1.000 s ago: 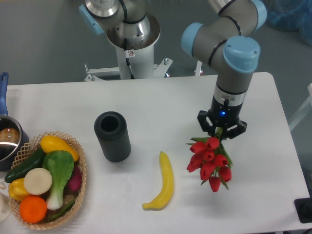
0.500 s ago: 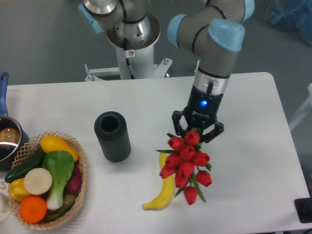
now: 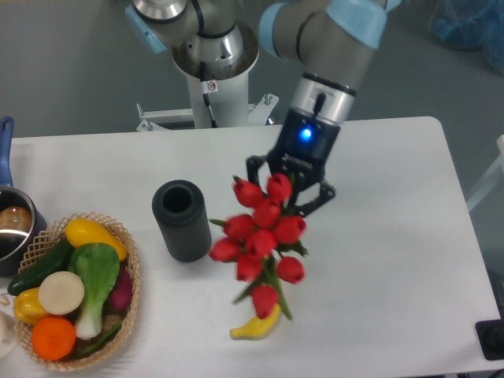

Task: Insert the flowers into the vase
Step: 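Lower the tulip stems into the vase opening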

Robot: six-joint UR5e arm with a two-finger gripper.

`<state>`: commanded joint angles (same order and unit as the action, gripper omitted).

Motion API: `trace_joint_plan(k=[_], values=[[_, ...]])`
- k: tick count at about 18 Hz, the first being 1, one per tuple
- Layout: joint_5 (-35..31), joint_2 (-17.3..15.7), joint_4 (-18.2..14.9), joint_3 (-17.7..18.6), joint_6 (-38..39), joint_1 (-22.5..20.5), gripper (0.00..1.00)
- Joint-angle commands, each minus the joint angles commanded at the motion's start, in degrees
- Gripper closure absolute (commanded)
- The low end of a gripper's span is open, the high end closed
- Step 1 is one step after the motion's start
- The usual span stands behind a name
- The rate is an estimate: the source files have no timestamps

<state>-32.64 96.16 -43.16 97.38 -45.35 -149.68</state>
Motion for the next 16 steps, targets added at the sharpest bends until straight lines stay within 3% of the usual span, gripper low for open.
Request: trace_joint_plan(k=[6,9,13,16], values=[[14.17,-1.23,0.09,2.81,-0.79,0.0,1.0],[15.15,-3.95,0.09,7.37,-2.62,0.0,1.0],[21.73,-5.89,0.09,14.4,-8.69,0.09,0.99],[22.01,-6.6,0.0,16.08,-8.7,0.09,0.99]])
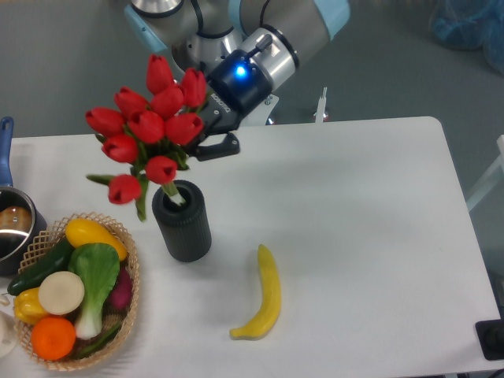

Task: Insert the flowers into the vase
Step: 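Lower the tulip stems into the vase opening, then push the tulips down into the vase and open the gripper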

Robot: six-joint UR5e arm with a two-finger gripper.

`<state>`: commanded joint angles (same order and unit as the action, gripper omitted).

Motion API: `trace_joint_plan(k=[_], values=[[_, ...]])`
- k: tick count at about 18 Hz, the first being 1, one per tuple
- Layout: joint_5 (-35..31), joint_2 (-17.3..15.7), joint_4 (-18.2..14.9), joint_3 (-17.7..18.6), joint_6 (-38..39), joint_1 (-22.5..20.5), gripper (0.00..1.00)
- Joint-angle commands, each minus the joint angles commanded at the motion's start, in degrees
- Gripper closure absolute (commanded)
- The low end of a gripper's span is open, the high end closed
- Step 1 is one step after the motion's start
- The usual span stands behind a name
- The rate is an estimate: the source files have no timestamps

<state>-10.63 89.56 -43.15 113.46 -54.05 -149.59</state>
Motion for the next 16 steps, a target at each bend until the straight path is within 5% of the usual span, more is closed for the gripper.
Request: trace_joint_plan(k=[16], values=[[-0.35,-1.41,0.0,3.34,-3.25,-2.55,0.96]])
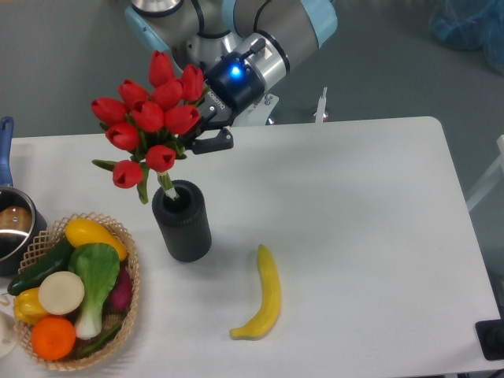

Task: Insert the flowers into the vase
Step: 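Push the tulips down into the vase and open the gripper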

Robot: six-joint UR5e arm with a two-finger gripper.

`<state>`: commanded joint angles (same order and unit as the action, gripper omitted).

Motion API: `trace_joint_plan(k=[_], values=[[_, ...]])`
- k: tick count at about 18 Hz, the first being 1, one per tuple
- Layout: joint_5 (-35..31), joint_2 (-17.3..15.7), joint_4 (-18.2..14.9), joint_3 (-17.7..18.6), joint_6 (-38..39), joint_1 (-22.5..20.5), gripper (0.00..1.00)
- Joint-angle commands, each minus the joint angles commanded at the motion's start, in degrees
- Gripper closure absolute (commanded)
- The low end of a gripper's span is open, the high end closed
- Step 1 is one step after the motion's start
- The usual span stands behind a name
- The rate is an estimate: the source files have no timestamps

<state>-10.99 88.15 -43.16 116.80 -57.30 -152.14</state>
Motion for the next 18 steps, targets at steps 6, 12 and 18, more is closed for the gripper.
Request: trace_joint_plan(k=[6,12,18], values=[[-0.53,0.97,0.35,2.89,-2.97,0.53,0.96],[-0.53,3.6,0.09,5.54,-7.82,0.62,0.9],[-4.91,7.64,0.18,5.45,-9.4,1.66,0.85]])
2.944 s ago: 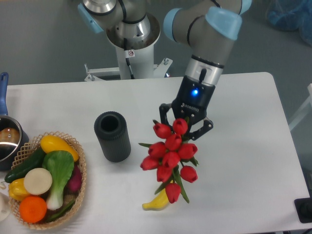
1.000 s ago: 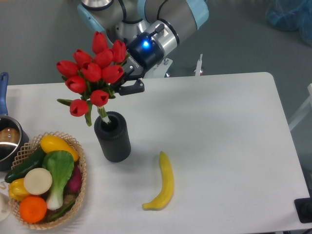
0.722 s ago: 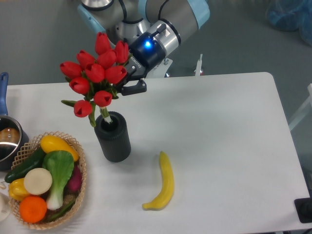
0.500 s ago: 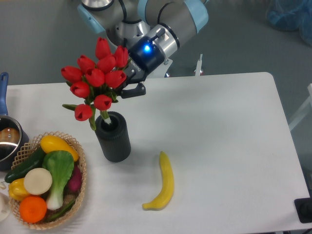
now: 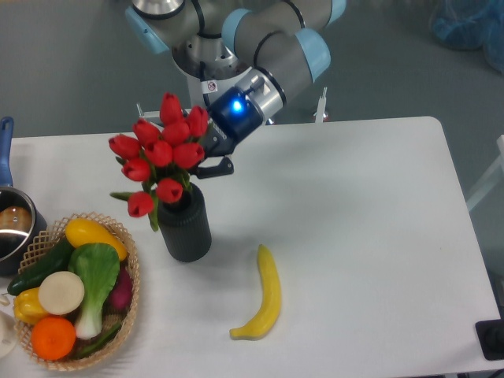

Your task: Insert the flowers into the vase

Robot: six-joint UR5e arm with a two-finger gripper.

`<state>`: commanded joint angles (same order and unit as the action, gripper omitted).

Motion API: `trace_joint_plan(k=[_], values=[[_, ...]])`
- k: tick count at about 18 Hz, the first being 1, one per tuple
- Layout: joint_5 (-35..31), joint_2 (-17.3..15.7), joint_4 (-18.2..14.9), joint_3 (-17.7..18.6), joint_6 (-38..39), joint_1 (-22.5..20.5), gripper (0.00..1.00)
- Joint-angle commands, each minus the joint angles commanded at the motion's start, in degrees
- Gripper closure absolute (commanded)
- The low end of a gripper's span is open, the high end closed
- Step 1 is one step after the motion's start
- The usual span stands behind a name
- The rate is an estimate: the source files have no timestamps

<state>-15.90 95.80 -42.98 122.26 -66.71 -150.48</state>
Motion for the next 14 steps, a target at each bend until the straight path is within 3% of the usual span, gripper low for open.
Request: trace_joint_plan(k=[5,9,14], values=[[-2.81,2.29,-0.09,0.79,-3.17,0.62,0.6],[-4.14,1.68,-0.09,1.76,-2.64,0.53,0.02],[-5.36,0.71,-0.18,1.93,-1.76,-0.6,0.0]])
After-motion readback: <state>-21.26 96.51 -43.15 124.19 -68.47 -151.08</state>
